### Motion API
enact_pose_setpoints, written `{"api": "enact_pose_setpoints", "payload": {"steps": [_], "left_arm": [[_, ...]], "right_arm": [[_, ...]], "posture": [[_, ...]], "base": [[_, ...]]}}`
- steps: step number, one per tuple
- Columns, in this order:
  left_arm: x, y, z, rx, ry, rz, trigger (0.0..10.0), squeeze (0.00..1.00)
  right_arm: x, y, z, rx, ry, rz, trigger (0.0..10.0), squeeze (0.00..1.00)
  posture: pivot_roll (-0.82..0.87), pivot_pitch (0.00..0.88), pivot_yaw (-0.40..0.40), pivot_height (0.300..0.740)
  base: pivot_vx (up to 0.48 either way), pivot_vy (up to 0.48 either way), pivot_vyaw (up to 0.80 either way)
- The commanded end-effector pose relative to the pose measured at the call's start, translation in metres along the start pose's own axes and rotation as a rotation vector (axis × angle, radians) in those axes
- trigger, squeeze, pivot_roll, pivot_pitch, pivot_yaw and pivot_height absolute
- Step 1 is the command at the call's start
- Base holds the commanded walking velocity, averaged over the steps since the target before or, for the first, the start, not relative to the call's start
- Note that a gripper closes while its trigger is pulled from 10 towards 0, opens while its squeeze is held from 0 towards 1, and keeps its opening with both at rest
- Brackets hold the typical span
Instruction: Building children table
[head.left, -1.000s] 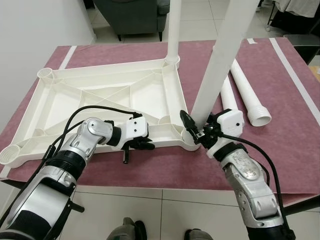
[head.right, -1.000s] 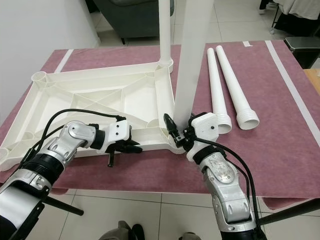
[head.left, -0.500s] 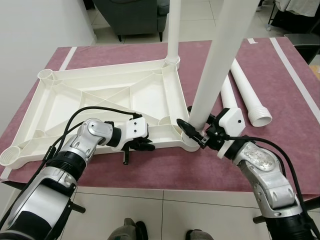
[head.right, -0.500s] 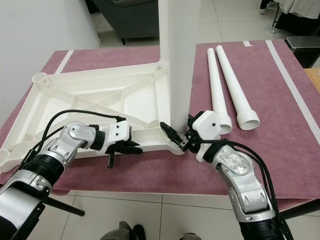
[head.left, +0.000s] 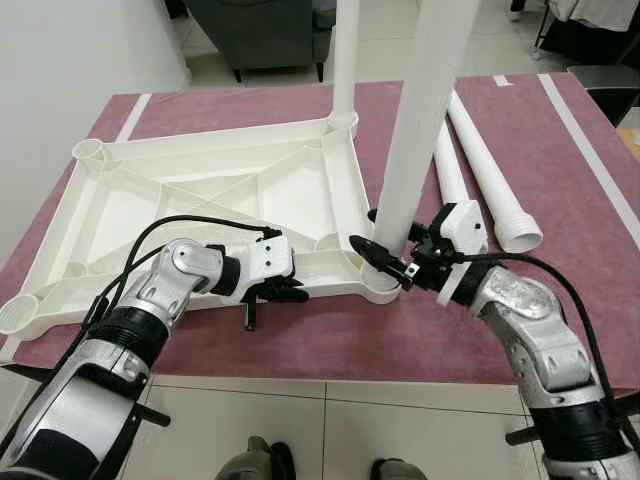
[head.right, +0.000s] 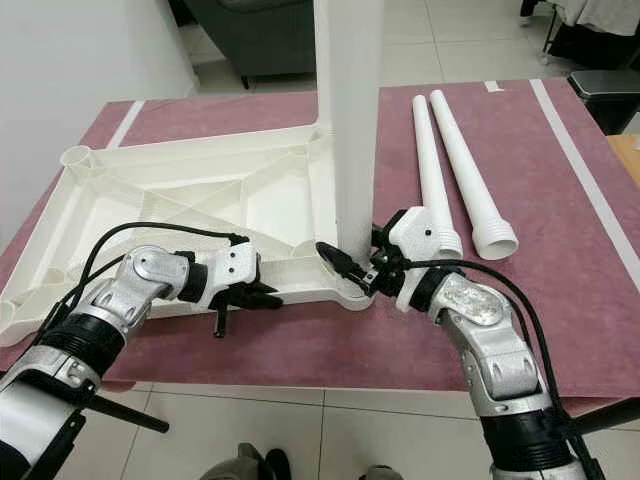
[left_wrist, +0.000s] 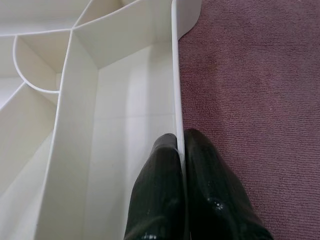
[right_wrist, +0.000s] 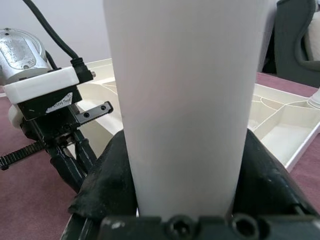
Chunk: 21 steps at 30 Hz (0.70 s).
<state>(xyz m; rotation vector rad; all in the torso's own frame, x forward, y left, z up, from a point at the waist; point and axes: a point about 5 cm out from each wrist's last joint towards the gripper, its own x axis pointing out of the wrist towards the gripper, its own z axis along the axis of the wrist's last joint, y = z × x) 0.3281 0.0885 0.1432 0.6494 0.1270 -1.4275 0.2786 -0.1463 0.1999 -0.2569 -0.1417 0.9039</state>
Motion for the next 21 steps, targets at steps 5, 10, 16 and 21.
{"api": "enact_pose_setpoints", "payload": {"steps": [5,10,16,21], "left_arm": [[0.001,0.007,0.018,0.029,-0.099,0.059,10.0,0.00],[0.002,0.006,0.019,0.025,-0.106,0.064,10.0,0.00],[0.003,0.004,0.021,0.017,-0.112,0.069,10.0,0.00],[0.003,0.004,0.021,0.013,-0.114,0.072,10.0,0.00]], "right_arm": [[0.006,0.018,-0.032,0.155,0.103,0.098,10.0,0.00],[0.004,0.005,-0.033,0.199,0.058,-0.029,10.0,0.00],[0.003,0.007,-0.035,0.194,0.028,-0.130,10.0,0.00],[0.000,0.016,-0.035,0.175,0.020,-0.180,10.0,0.00]], "posture": [[-0.10,0.146,0.155,0.740],[-0.10,0.148,0.155,0.740],[-0.10,0.152,0.156,0.740],[-0.11,0.154,0.155,0.740]], "base": [[0.000,0.000,0.00],[0.000,0.000,0.00],[0.000,0.000,0.00],[0.000,0.000,0.00]]}}
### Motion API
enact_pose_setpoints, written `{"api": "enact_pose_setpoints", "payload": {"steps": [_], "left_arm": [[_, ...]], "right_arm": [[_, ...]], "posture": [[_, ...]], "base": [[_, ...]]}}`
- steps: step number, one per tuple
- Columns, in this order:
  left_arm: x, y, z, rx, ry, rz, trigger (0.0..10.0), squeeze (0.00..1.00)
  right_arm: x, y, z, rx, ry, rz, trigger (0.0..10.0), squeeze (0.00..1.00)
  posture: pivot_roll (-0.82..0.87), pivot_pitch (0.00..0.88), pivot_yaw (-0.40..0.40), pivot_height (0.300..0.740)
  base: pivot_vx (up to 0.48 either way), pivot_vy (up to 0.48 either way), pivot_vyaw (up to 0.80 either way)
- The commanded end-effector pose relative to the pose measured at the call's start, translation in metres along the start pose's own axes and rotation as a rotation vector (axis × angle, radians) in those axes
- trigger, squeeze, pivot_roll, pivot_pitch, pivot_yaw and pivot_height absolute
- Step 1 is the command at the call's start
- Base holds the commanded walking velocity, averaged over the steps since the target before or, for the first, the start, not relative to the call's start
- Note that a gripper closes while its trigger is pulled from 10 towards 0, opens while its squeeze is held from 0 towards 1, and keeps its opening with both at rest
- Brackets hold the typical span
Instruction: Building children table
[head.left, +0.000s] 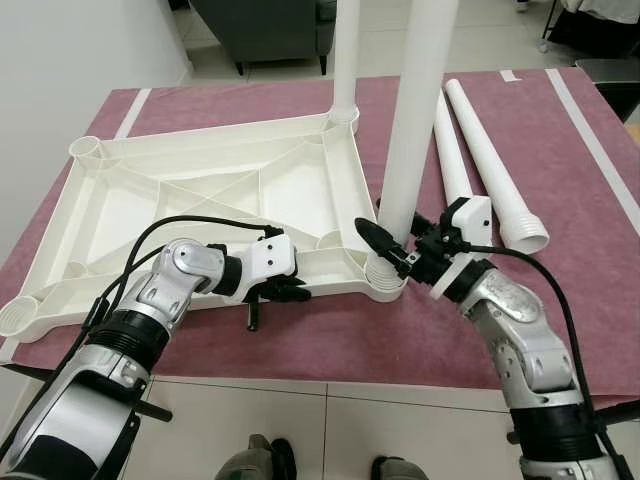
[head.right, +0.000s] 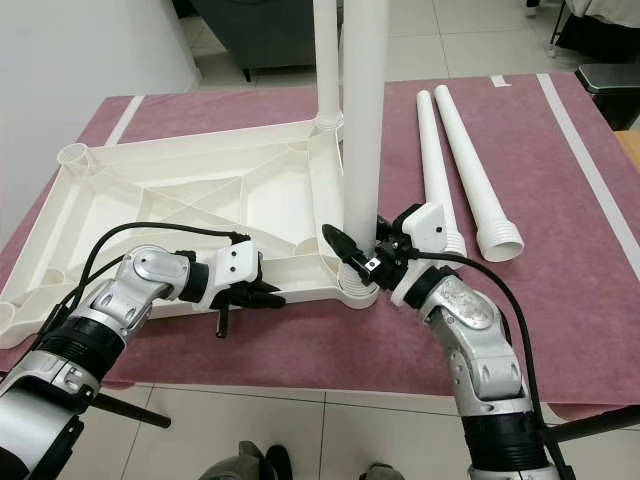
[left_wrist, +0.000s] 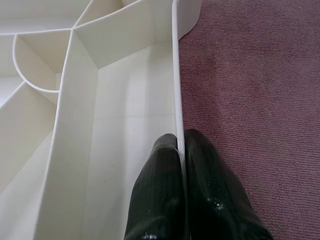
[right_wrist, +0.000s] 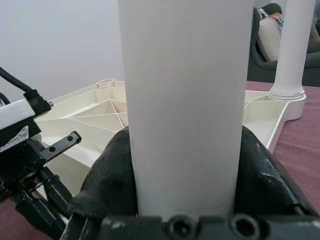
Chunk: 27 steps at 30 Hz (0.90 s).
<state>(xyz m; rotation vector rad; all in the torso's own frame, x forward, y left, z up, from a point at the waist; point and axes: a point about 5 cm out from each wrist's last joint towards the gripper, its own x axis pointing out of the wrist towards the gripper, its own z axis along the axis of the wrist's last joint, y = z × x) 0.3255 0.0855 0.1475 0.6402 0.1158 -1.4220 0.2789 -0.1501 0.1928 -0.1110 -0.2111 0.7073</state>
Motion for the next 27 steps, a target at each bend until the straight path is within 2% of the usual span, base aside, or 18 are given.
{"api": "enact_pose_setpoints", "payload": {"steps": [1,13,22,27], "left_arm": [[0.003,0.005,0.015,0.014,-0.104,0.063,10.0,0.00],[0.004,0.007,0.017,-0.006,-0.108,0.080,10.0,0.00],[0.005,0.009,0.018,-0.013,-0.111,0.088,10.0,0.00],[0.006,0.008,0.019,-0.015,-0.115,0.088,10.0,0.00]], "right_arm": [[-0.004,0.015,-0.029,0.066,0.123,0.012,10.0,0.00],[-0.017,0.024,-0.028,-0.055,0.112,-0.104,10.0,0.00],[-0.022,0.027,-0.033,-0.049,0.125,-0.185,10.0,0.00],[-0.019,0.026,-0.042,-0.023,0.188,-0.260,10.0,0.00]], "posture": [[-0.11,0.153,0.155,0.740],[-0.12,0.157,0.158,0.740],[-0.12,0.160,0.157,0.740],[-0.12,0.161,0.152,0.740]], "base": [[0.000,0.000,0.00],[0.000,0.000,0.00],[0.000,0.000,0.00],[0.000,0.000,0.00]]}}
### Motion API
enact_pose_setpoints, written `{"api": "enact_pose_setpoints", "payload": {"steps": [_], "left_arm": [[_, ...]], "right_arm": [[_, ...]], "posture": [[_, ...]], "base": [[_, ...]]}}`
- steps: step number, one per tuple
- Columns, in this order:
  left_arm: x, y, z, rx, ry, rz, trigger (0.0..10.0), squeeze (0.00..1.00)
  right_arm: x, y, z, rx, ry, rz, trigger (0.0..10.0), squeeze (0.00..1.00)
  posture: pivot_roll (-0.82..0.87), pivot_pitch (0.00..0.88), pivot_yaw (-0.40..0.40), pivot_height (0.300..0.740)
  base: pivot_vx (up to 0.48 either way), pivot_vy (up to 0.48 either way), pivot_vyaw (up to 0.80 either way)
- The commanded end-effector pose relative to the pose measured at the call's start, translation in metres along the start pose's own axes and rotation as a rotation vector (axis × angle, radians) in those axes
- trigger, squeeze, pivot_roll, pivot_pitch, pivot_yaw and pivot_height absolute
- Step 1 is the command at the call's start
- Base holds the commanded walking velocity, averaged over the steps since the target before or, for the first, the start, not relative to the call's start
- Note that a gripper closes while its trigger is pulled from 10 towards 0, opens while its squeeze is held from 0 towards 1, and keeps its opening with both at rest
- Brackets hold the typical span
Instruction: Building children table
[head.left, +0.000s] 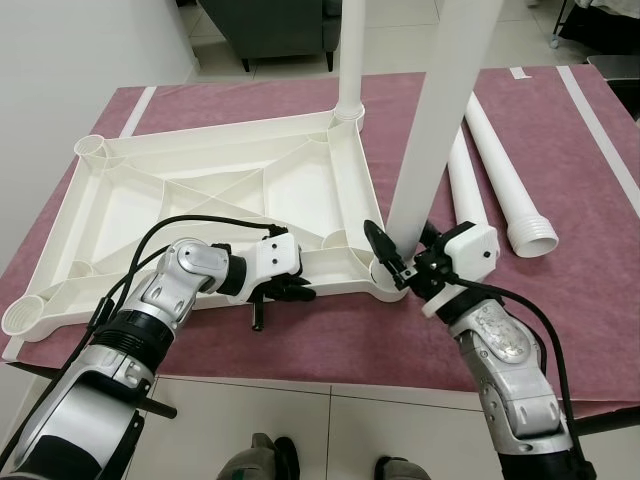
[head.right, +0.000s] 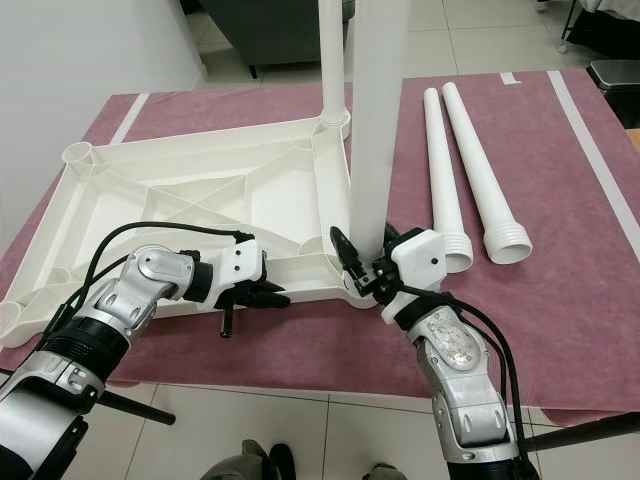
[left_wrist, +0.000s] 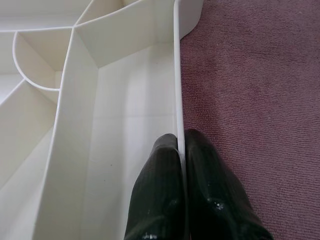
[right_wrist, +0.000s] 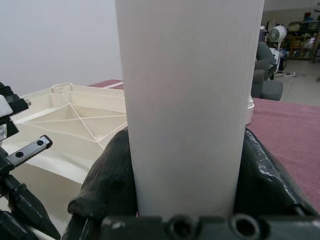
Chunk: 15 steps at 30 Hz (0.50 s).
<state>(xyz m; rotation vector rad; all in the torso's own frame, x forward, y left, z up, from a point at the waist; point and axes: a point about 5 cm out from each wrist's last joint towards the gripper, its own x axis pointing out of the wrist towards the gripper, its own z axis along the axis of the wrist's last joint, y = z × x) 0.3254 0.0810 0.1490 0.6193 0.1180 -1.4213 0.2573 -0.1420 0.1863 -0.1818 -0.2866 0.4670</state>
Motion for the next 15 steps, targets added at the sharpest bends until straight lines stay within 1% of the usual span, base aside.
{"api": "enact_pose_setpoints", "payload": {"steps": [1,6,8,11,15], "left_arm": [[0.0026,0.0074,0.0153,0.001,-0.105,0.085,10.0,0.00],[0.0031,0.0065,0.0158,0.000,-0.109,0.086,10.0,0.00],[0.0033,0.0059,0.0157,-0.001,-0.109,0.087,10.0,0.00],[0.0034,0.0059,0.0156,-0.005,-0.110,0.091,10.0,0.00],[0.0034,0.0066,0.0156,-0.009,-0.111,0.096,10.0,0.00]], "right_arm": [[-0.0095,0.0075,-0.0396,0.064,0.227,-0.019,10.0,0.00],[-0.0068,0.0136,-0.0439,0.068,0.257,-0.060,10.0,0.00],[-0.0062,0.0153,-0.0453,0.064,0.264,-0.107,10.0,0.00],[-0.0081,0.0137,-0.0457,0.050,0.272,-0.190,10.0,0.00],[-0.0096,0.0125,-0.0450,0.026,0.272,-0.239,10.0,0.00]], "posture": [[-0.12,0.161,0.152,0.740],[-0.12,0.160,0.149,0.740],[-0.12,0.159,0.146,0.740],[-0.12,0.159,0.144,0.740],[-0.12,0.159,0.144,0.740]], "base": [[0.000,0.000,0.00],[0.000,0.000,0.00],[0.000,0.000,0.00],[0.000,0.000,0.00],[0.000,0.000,0.00]]}}
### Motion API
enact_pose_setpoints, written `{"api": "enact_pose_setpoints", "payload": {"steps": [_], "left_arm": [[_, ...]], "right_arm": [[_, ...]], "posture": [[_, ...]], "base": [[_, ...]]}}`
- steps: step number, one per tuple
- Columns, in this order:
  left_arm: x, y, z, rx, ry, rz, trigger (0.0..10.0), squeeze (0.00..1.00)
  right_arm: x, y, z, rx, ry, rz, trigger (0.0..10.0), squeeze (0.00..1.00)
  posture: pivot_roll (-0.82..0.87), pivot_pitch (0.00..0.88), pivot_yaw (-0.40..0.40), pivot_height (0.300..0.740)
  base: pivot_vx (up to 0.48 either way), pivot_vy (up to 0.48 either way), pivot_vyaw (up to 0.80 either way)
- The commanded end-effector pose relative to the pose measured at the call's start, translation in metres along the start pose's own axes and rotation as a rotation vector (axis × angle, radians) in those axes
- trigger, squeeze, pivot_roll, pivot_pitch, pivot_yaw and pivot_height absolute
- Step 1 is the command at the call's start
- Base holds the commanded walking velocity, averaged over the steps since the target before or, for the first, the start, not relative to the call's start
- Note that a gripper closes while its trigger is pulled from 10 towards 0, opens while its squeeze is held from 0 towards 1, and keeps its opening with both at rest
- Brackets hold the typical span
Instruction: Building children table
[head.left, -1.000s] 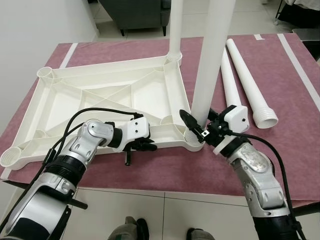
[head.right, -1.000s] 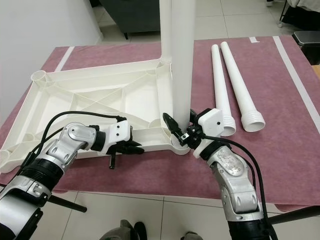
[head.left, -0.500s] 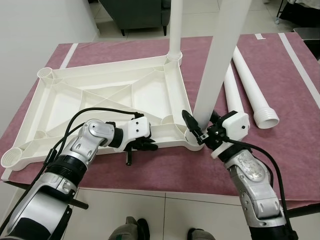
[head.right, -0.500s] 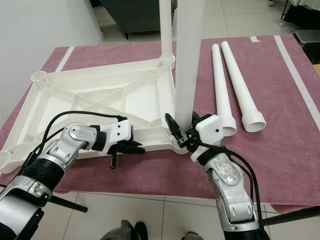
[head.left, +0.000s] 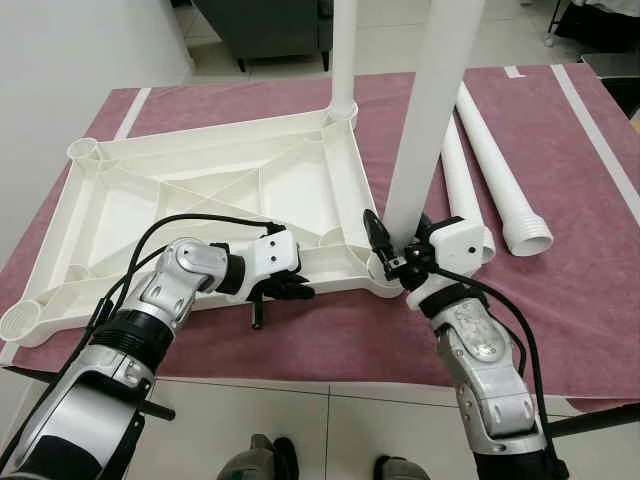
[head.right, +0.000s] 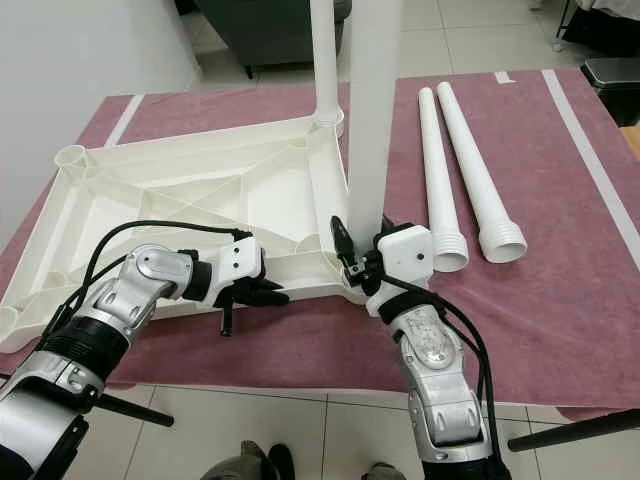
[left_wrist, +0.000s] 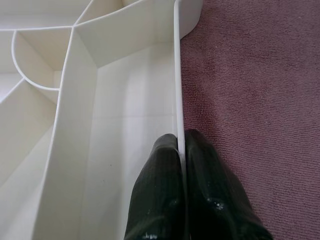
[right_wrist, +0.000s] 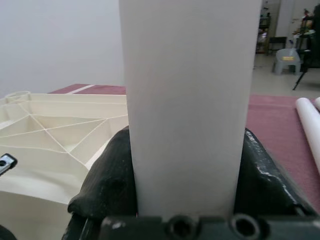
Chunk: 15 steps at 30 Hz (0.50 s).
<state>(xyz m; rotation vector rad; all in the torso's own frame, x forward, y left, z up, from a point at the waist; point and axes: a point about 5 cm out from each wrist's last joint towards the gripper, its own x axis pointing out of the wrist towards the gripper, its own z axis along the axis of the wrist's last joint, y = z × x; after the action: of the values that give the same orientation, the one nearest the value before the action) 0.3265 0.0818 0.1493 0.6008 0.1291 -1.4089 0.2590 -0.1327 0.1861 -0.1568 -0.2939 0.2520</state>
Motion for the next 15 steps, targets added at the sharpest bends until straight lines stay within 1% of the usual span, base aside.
{"api": "enact_pose_setpoints", "payload": {"steps": [1,6,7,8,12,14,15], "left_arm": [[0.004,0.006,0.016,0.011,-0.112,0.088,10.0,0.00],[0.006,0.010,0.018,0.000,-0.114,0.114,10.0,0.00],[0.006,0.010,0.018,0.000,-0.114,0.114,10.0,0.00],[0.006,0.012,0.019,-0.003,-0.115,0.126,10.0,0.00],[0.006,0.014,0.020,-0.009,-0.118,0.138,10.0,0.00],[0.007,0.018,0.022,-0.015,-0.120,0.162,10.0,0.00],[0.007,0.018,0.022,-0.015,-0.120,0.162,10.0,0.00]], "right_arm": [[-0.017,0.002,-0.045,-0.017,0.263,-0.043,10.0,0.00],[-0.024,0.006,-0.046,-0.066,0.283,-0.126,10.0,0.00],[-0.024,0.006,-0.046,-0.066,0.283,-0.126,10.0,0.00],[-0.027,0.007,-0.046,-0.083,0.294,-0.158,10.0,0.00],[-0.029,0.008,-0.047,-0.097,0.307,-0.182,10.0,0.00],[-0.035,0.006,-0.055,-0.075,0.389,-0.268,10.0,0.00],[-0.035,0.006,-0.055,-0.075,0.389,-0.268,10.0,0.00]], "posture": [[-0.12,0.159,0.143,0.740],[-0.13,0.157,0.142,0.740],[-0.13,0.157,0.142,0.740],[-0.13,0.157,0.142,0.740],[-0.13,0.156,0.142,0.740],[-0.13,0.154,0.142,0.740],[-0.13,0.154,0.142,0.740]], "base": [[0.000,0.000,0.00],[0.000,0.000,0.00],[0.000,0.000,0.00],[0.000,0.000,0.00],[0.000,0.000,0.00],[0.000,0.000,0.00],[0.000,0.000,0.00]]}}
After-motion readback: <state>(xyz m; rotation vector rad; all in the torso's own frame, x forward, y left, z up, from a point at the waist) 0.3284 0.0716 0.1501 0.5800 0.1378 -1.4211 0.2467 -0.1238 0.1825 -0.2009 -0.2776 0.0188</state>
